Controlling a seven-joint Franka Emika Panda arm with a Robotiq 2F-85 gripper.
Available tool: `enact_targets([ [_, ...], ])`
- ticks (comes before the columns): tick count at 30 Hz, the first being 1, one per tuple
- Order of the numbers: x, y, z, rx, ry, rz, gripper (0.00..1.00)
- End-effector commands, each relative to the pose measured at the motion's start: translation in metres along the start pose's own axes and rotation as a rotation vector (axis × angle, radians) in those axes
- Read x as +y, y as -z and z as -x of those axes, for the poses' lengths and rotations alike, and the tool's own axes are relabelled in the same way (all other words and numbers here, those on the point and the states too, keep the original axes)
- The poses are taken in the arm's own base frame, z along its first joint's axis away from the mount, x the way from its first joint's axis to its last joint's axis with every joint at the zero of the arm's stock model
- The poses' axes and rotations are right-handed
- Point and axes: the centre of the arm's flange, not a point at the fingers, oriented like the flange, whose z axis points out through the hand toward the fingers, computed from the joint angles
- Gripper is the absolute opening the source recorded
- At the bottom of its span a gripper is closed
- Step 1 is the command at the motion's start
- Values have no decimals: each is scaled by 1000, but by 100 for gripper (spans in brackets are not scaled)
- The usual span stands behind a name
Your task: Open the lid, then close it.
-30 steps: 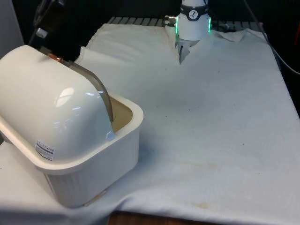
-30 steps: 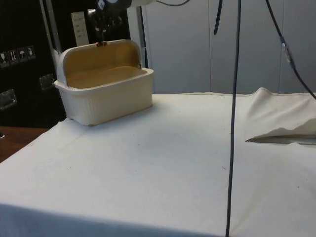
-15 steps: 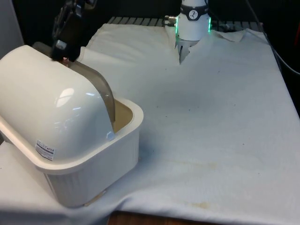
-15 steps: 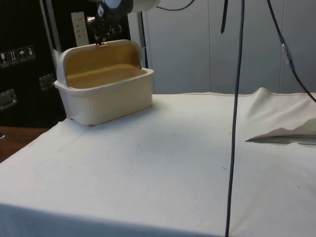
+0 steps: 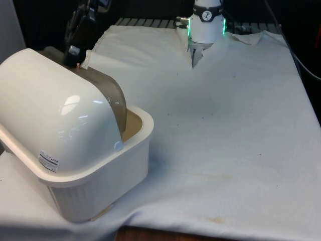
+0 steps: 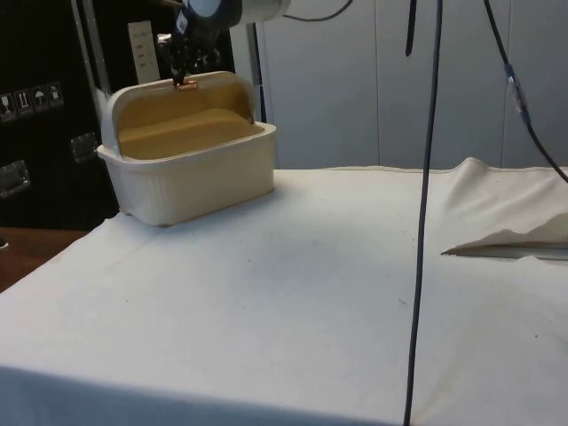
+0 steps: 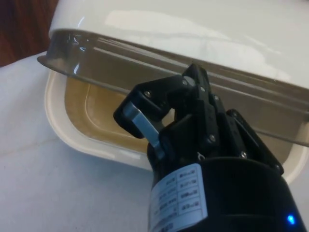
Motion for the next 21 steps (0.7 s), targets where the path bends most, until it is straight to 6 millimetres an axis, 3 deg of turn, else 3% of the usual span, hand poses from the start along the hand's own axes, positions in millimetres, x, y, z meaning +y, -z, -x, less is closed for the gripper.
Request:
enact_targets([
  [1,0,2,1,-2,-3,-1,0],
  [21,2,19,37,-103,-79,-4,0],
])
